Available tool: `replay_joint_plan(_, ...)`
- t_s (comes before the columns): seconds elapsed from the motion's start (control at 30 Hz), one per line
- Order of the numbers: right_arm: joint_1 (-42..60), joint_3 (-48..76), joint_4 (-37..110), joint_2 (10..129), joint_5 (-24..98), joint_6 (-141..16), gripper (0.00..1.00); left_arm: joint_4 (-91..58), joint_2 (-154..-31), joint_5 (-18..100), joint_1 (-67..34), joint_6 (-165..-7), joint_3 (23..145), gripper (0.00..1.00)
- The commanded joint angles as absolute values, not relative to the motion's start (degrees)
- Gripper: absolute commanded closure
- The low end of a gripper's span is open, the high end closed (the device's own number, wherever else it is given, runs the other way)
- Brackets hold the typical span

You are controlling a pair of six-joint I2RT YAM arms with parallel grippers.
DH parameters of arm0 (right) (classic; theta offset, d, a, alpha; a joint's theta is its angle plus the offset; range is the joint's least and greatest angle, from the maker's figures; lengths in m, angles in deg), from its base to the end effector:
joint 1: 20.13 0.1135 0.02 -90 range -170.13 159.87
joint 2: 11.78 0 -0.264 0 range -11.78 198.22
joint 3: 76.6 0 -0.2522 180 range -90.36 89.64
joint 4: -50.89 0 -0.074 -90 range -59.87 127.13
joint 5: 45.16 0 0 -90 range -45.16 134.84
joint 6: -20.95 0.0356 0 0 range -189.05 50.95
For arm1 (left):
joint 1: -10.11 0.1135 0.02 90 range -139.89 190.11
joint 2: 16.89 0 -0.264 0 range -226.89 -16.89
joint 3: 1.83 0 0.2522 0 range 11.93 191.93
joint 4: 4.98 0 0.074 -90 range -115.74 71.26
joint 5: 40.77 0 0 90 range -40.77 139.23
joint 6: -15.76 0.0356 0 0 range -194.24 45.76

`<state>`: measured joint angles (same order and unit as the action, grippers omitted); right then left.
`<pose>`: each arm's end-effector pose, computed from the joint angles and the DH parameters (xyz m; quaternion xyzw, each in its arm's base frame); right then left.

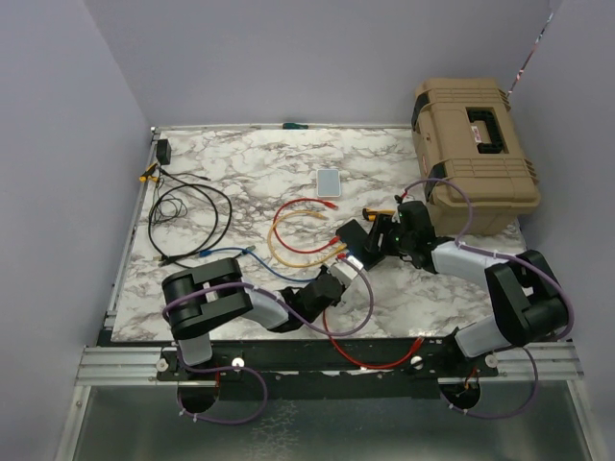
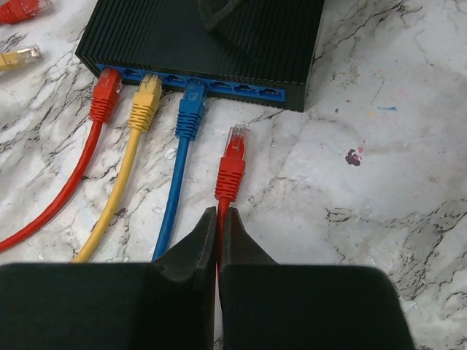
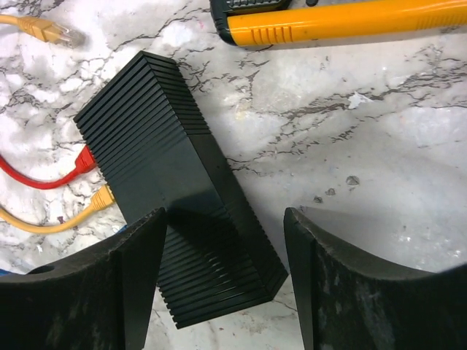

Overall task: Insert the plug into the switch port
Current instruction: Insert the connector into the switch port.

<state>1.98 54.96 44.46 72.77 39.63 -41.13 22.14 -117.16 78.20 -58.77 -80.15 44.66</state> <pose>0.2576 0.1081 0.1537 0.0281 0.9143 0.2077 0.3467 0.1278 -0.2830 0.1226 0.3184 0.7713 -0.1396 0.5331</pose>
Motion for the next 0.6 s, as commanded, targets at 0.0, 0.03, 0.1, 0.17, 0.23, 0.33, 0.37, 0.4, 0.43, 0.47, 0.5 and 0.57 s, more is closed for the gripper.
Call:
replay_joint_plan(0.0, 1.76, 53.71, 44.59, 74.54, 35.33, -42.17, 0.32, 26.29, -119.44, 80.98, -59.75, -77.12, 44.71, 1.00)
replay_joint_plan(0.03, 1.75, 53.69, 44.66, 74.65, 34.95, -42.29, 0.33, 26.73, -119.60, 81.10, -59.96, -76.92, 44.66, 1.00)
replay_joint_plan(0.1, 1.76, 53.57, 44.83, 75.07, 33.81, -42.61, 0.35, 27.75, -119.85, 81.68, -60.18, -76.75, 44.44, 1.00)
replay_joint_plan(0.17, 1.70, 53.39, 44.86, 75.45, 32.89, -42.80, 0.37, 29.13, -120.02, 82.50, -60.20, -76.78, 44.12, 1.00)
replay_joint_plan(0.23, 1.75, 53.27, 44.74, 75.78, 32.60, -42.93, 0.37, 30.45, -120.58, 83.07, -60.19, -76.70, 43.98, 1.00)
replay_joint_plan(0.33, 1.75, 53.02, 44.61, 76.21, 32.15, -43.16, 0.38, 33.10, -121.24, 83.31, -60.23, -76.70, 43.54, 1.00)
replay_joint_plan(0.37, 1.73, 52.93, 44.52, 76.32, 31.95, -43.25, 0.38, 34.09, -121.41, 83.40, -60.23, -76.66, 43.30, 1.00)
replay_joint_plan(0.4, 1.71, 52.82, 44.42, 76.44, 31.93, -43.25, 0.38, 35.24, -121.66, 83.37, -60.24, -76.43, 43.23, 1.00)
replay_joint_plan(0.43, 1.75, 52.78, 44.38, 76.52, 31.82, -43.29, 0.38, 35.71, -121.98, 83.18, -60.25, -76.10, 43.26, 1.00)
replay_joint_plan(0.47, 1.71, 52.73, 44.34, 76.52, 31.71, -43.25, 0.38, 35.89, -122.19, 83.03, -60.32, -75.87, 43.42, 1.00)
replay_joint_plan(0.5, 1.75, 52.72, 44.33, 76.62, 31.65, -43.27, 0.38, 36.04, -122.45, 82.75, -60.37, -75.64, 43.55, 1.00)
replay_joint_plan(0.57, 1.75, 52.70, 44.33, 76.80, 31.57, -43.44, 0.39, 36.39, -122.75, 82.31, -60.42, -75.31, 43.74, 1.00)
